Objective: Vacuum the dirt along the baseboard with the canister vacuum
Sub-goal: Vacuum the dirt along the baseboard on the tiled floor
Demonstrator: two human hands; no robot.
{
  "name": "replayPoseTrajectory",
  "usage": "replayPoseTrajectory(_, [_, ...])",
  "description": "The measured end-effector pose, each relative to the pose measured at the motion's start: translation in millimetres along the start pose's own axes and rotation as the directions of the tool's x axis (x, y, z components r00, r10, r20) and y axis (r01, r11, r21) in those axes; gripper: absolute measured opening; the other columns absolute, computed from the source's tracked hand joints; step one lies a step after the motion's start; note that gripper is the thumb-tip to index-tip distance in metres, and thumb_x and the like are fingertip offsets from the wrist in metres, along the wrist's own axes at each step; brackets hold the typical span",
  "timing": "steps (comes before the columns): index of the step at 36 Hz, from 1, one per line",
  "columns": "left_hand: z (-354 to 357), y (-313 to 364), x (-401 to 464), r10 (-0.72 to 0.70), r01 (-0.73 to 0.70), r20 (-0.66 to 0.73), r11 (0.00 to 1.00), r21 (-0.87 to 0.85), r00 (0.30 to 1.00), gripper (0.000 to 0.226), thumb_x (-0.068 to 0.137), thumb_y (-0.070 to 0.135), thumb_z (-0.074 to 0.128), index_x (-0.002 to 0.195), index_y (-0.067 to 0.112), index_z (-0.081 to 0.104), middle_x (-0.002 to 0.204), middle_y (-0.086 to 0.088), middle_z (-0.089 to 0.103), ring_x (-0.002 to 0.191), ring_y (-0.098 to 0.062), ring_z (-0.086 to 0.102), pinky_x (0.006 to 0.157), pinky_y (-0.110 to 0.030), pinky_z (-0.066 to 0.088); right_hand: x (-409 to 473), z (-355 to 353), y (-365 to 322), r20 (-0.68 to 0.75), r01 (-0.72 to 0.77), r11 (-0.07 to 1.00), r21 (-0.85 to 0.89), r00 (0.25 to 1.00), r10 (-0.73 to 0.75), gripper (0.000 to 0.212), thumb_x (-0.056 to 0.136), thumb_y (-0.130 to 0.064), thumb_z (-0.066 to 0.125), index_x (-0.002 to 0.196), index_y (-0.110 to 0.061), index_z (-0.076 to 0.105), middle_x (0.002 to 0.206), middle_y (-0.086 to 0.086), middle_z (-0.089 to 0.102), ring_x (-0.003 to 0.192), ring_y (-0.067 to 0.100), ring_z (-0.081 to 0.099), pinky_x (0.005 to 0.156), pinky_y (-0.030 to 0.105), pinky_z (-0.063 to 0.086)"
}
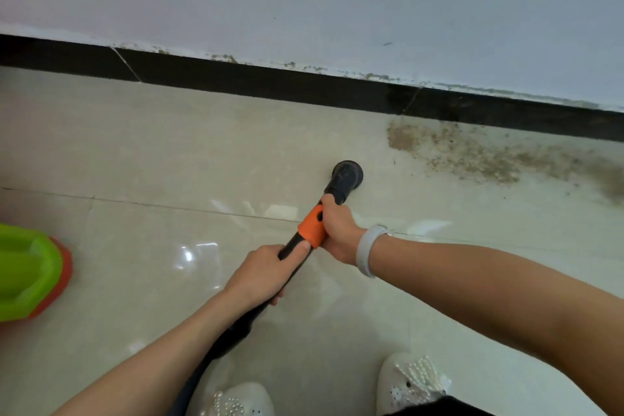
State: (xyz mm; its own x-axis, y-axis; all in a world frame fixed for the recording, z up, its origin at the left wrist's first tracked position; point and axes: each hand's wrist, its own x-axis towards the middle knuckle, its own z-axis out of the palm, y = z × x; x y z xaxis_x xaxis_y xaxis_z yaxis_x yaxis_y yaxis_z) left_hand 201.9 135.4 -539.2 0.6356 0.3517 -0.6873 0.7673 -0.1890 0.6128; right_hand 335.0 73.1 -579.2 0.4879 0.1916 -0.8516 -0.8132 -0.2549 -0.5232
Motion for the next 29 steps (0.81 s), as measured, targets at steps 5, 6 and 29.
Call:
replayPoseTrajectory(5, [10.9, 34.6, 23.8, 0.066, -0.066, 0.027, 0.998, 0.008, 0.997, 0.051, 0.088, 0.063, 0.045, 0.069, 0.016, 0.054, 0.050, -0.002, 0.058, 0.042, -0.019, 0.056, 0.053, -0.030, 0.051, 2.5, -25.3, -30.7, -0.022, 0.039, 0.998, 0.056, 0.999, -0.038, 0.017, 0.097, -0.025, 0.042, 0.090, -0.010, 0.047, 0.083, 0.010, 0.050, 0.083, 0.029, 0.052, 0.081, 0.046, 0.051])
replayPoseTrajectory(6, [13.4, 38.3, 25.3, 0.071, -0.072, 0.040, 0.997, 0.014, 0.997, 0.051, 0.088, 0.064, 0.045, 0.069, 0.016, 0.054, 0.050, -0.001, 0.057, 0.043, -0.019, 0.057, 0.053, -0.030, 0.051, 3.3, -29.9, -31.7, -0.037, 0.041, 0.997, 0.063, 0.999, -0.039, 0.018, 0.097, -0.025, 0.042, 0.094, -0.009, 0.047, 0.082, 0.009, 0.050, 0.083, 0.029, 0.051, 0.079, 0.045, 0.051])
replayPoseTrajectory(29, [10.9, 32.5, 26.6, 0.039, -0.039, 0.015, 0.999, 0.016, 0.999, 0.052, 0.092, 0.059, 0.045, 0.072, 0.012, 0.055, 0.051, -0.005, 0.061, 0.043, -0.020, 0.057, 0.053, -0.029, 0.050, -4.8, -29.0, -35.5, 0.028, -0.060, 0.996, 0.060, 0.998, 0.058, 0.027, 0.100, -0.027, 0.038, 0.078, -0.012, 0.040, 0.076, 0.006, 0.042, 0.067, 0.020, 0.044, 0.071, 0.038, 0.045])
